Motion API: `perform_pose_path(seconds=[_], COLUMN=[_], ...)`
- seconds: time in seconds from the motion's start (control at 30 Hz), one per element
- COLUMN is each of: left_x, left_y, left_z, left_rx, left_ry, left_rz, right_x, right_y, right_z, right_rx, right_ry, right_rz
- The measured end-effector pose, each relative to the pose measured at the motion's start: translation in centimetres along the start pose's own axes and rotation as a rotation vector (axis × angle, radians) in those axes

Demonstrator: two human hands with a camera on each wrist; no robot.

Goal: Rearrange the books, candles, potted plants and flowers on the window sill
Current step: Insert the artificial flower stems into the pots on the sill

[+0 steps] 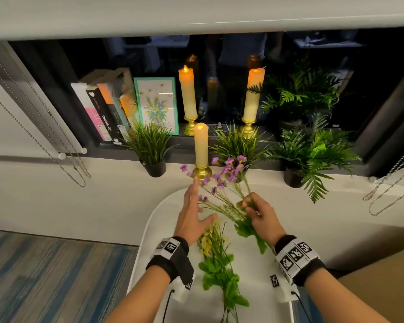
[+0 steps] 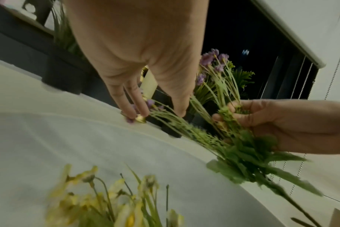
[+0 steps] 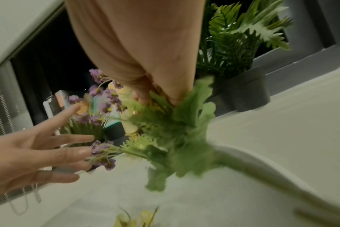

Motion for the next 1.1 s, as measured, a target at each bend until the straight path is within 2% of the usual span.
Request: perform_pose_path(seconds=[0.1, 0.2, 0.3, 0.4, 0.47, 0.6, 0.77, 0.87, 1.0, 1.1], left_x=[-0.1, -1.6, -1.6, 0.8, 3.0, 6.1, 6.8, 7.0, 9.0, 10.3], left_y=[2.4, 3.2, 1.3, -1.8, -2.6, -2.3, 0.6, 2.7, 4.7, 6.4], left_z=[-0.3, -0.9, -1.3, -0.9, -0.9, -2.2, -4.3, -5.5, -6.3, -6.6], left_rx=[0.130, 0.169, -0.038, -0.279, -0.323, -0.250, -0.080, -0.021, -0.005, -0.024], left_ry=[0.003, 0.146, 0.208, 0.130, 0.083, -0.008, -0.083, -0.098, -0.129, -0.164], left_rz=[0.054, 0.107, 0.084, 0.135, 0.207, 0.223, 0.071, 0.069, 0.175, 0.197], right_x=[-0.3, -1.1, -2.4, -3.9, -4.9, -5.8, -6.3, -6.8, -9.5, -11.7], right_y=[2.3, 3.2, 3.6, 3.4, 3.0, 2.0, 2.4, 1.8, -0.1, -0.7], right_z=[-0.2, -0.5, -0.8, -1.1, -1.4, -1.9, -2.7, -3.6, -4.7, -6.1], right_rx=[0.153, 0.216, 0.257, 0.262, 0.244, 0.179, 0.174, 0.088, -0.039, 0.008], right_ry=[-0.015, -0.017, 0.009, 0.012, 0.031, 0.058, 0.053, 0.028, 0.059, 0.111], right_rz=[-0.105, -0.185, -0.274, -0.379, -0.420, -0.396, -0.274, -0.202, -0.101, -0.028])
Point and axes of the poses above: each hand's wrist, its own z-axis away from the middle knuckle, its own y-axis out of the back of the hand, x = y × z, the point moved 9 cm from there along -z, towards the middle knuckle, and after that the axes turned 1 degree about -y, right-handed, at the moved point
